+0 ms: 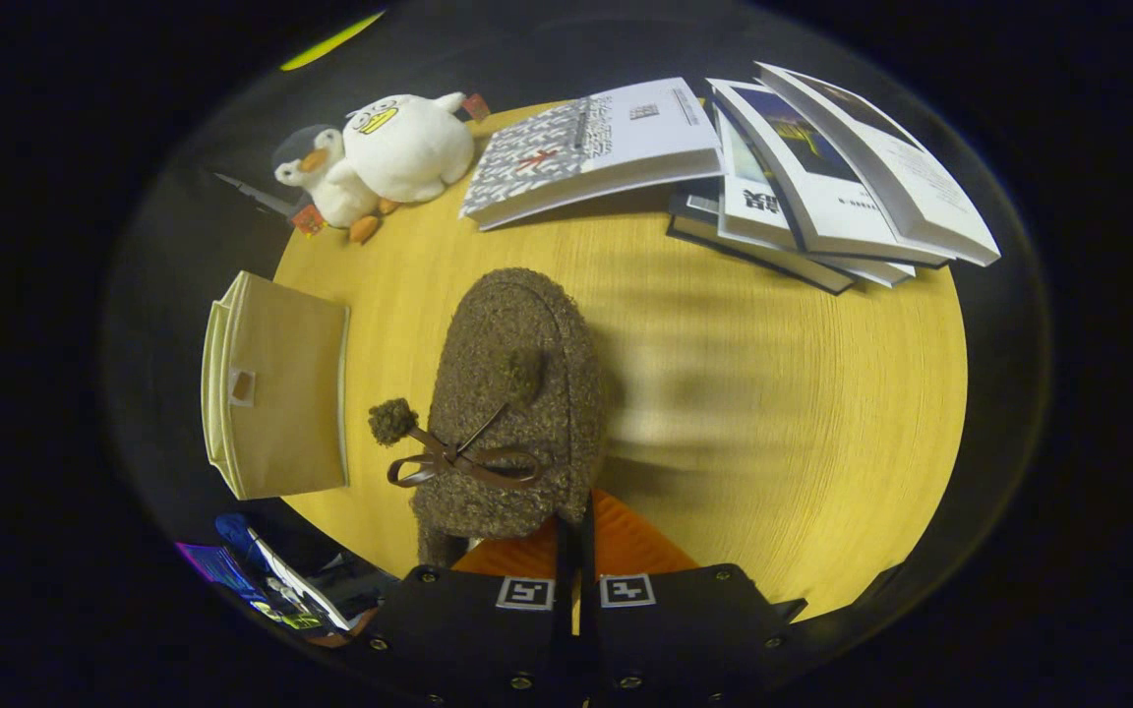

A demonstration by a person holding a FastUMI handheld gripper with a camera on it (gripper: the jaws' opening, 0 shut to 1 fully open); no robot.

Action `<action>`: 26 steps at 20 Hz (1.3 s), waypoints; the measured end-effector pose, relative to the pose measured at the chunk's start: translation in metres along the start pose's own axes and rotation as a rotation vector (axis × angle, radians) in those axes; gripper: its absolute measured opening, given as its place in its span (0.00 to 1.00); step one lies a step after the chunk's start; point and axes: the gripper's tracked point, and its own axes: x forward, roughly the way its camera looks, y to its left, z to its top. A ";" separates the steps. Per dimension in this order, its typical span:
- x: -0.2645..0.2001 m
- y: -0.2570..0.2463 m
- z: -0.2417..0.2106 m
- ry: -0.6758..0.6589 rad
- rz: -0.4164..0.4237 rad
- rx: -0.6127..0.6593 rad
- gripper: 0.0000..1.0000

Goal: Open the storage box then place both shoes into the box .Put the left shoe in first, then the right shoe, with the right side of both shoes facing outward in a uniform manner.

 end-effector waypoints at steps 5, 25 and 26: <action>-0.030 0.057 0.019 -0.038 0.028 -0.089 0.03; -0.020 0.354 0.062 -0.008 0.228 -0.436 0.03; -0.013 0.359 0.062 0.005 0.218 -0.449 0.03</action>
